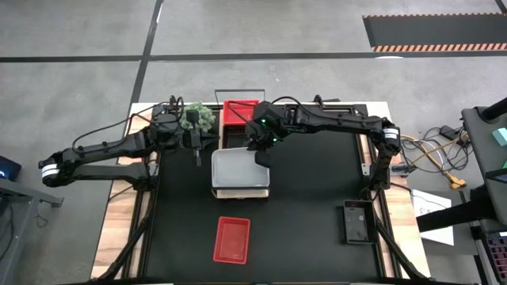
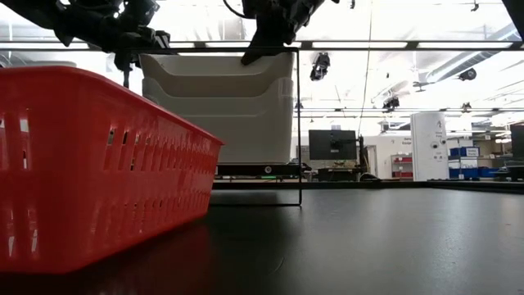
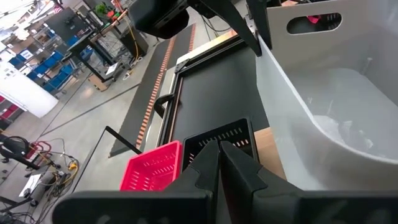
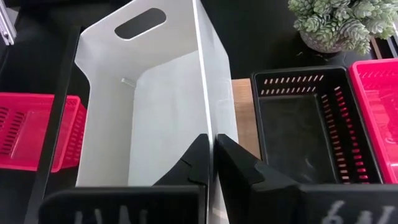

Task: Stack baskets on shelf by color
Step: Stack the gray bin on top of the gray bin on the shelf, then stack the black bin on top of the other black bin on the shelf

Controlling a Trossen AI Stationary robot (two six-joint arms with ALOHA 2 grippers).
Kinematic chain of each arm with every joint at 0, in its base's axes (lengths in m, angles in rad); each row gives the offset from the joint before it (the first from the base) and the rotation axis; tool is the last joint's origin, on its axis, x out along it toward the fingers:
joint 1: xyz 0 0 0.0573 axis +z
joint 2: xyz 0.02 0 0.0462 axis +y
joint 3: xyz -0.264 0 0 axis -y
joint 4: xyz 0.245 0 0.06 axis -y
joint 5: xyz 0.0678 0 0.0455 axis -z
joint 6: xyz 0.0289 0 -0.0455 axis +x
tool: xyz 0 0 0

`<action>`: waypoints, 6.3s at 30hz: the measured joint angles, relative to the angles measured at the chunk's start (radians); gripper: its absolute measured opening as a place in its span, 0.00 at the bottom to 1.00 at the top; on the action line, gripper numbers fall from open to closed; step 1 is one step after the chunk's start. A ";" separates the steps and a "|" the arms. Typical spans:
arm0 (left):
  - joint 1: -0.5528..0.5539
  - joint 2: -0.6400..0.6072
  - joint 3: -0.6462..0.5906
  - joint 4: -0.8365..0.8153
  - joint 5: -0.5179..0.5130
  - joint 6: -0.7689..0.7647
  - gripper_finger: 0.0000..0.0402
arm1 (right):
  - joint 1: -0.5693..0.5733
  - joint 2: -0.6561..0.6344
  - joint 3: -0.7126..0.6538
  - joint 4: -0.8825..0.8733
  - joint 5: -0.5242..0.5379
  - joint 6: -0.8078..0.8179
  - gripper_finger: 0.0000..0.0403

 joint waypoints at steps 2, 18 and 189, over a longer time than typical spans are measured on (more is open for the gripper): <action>0.000 0.000 0.000 0.000 0.000 0.000 0.00 | -0.002 -0.003 0.002 0.000 -0.002 0.011 0.03; 0.000 0.000 0.000 0.000 0.000 0.000 0.00 | -0.040 -0.008 0.041 -0.039 -0.091 0.121 0.03; 0.261 -0.018 -0.014 0.089 -0.195 0.107 0.00 | -0.102 0.082 0.142 -0.121 0.209 -0.153 0.02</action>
